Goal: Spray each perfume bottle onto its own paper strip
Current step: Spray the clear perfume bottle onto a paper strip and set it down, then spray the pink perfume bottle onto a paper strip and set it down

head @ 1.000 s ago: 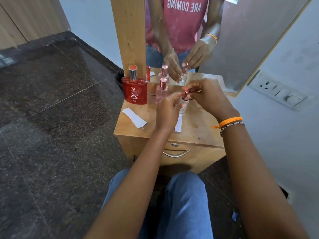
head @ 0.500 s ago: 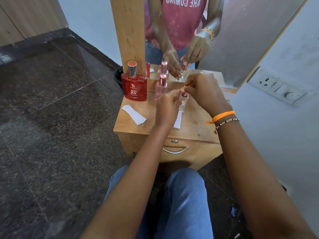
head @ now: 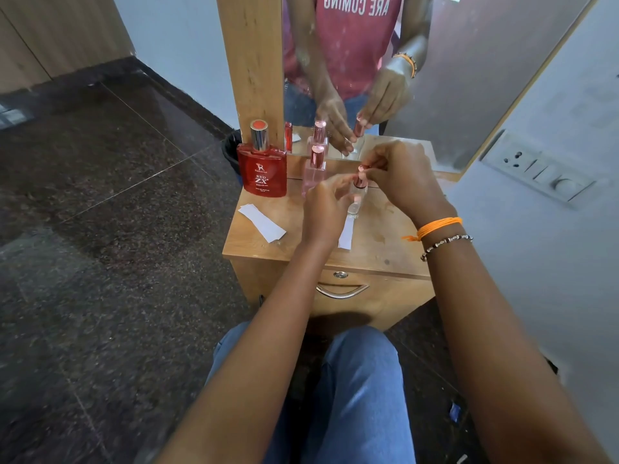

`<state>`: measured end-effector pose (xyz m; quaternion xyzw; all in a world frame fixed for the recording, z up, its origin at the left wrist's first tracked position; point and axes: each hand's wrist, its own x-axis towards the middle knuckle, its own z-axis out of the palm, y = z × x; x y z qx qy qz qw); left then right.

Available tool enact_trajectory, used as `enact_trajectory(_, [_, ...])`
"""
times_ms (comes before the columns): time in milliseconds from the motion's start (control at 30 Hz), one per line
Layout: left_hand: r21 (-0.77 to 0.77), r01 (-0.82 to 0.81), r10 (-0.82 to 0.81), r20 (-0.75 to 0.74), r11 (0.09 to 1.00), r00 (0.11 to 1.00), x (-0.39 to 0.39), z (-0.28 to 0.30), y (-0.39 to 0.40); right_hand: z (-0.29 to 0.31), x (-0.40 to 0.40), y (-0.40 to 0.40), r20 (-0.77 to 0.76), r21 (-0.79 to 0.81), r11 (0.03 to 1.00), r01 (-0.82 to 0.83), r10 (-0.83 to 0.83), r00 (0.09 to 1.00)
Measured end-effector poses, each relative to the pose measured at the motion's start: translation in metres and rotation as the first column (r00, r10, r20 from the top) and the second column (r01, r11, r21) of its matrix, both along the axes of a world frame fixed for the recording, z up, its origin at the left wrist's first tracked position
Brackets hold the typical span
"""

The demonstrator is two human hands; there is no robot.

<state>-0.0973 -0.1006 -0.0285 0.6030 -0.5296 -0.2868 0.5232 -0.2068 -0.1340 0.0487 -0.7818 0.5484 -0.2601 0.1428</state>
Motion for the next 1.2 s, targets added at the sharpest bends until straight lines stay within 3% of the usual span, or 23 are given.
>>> enact_trajectory(133, [0.014,-0.018,0.019,-0.017,1.0,1.0,0.0,0.002,0.0,-0.002,0.0,-0.002,0.074,0.044,0.997,0.058,-0.061,0.995])
enact_trajectory(733, [0.044,0.058,-0.055,-0.056,0.997,0.997,0.003,0.016,0.014,-0.012,0.002,0.011,0.143,0.027,0.99,0.142,-0.144,0.979])
enact_trajectory(833, [0.065,0.032,-0.026,-0.101,0.997,0.995,0.007,0.019,0.023,-0.012,0.0,0.019,0.193,-0.035,0.984,0.174,-0.164,0.967])
enact_trajectory(967, [0.068,-0.077,0.081,-0.046,0.995,0.996,0.023,0.015,0.046,-0.017,0.011,0.044,0.302,-0.184,0.964,0.193,-0.132,0.944])
enact_trajectory(1033, [0.097,-0.156,0.162,-0.051,0.983,0.986,0.035,0.009,0.059,-0.027,0.027,0.057,0.28,-0.15,0.983,0.103,-0.058,0.958])
enact_trajectory(1200, [0.184,-0.321,0.342,-0.094,0.929,0.935,0.07,-0.005,0.077,-0.065,0.071,0.072,0.085,0.107,0.991,-0.084,0.075,0.994])
